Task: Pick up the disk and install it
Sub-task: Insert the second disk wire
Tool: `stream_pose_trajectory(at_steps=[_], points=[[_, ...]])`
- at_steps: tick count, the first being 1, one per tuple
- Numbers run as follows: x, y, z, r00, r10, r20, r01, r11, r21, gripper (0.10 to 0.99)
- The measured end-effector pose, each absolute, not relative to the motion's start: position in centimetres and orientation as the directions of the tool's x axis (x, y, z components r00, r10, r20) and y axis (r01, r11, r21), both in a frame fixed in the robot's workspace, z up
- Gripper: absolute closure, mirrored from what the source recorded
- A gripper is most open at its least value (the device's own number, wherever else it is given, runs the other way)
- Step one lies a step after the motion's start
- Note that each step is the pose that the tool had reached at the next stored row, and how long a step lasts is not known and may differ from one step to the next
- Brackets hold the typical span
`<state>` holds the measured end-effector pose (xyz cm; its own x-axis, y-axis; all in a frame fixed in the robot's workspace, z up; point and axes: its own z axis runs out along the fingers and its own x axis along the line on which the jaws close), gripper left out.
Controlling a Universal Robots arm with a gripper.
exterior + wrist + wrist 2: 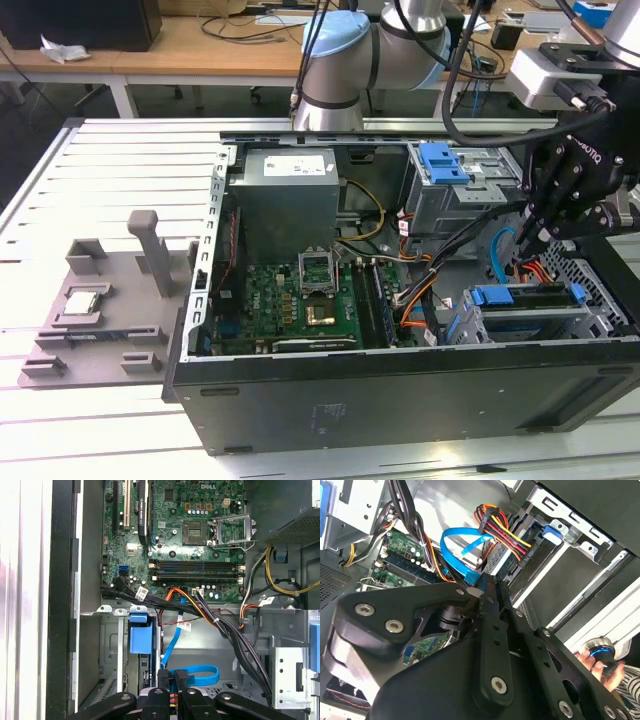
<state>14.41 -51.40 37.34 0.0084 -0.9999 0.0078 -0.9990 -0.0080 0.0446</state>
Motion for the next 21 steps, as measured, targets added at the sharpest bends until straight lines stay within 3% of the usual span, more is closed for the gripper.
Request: stream_pose_trajectory(at_steps=[21], points=[[14.6,-51.6,34.9,0.008,-1.000,0.008,-0.999,-0.008,0.045,0.925]])
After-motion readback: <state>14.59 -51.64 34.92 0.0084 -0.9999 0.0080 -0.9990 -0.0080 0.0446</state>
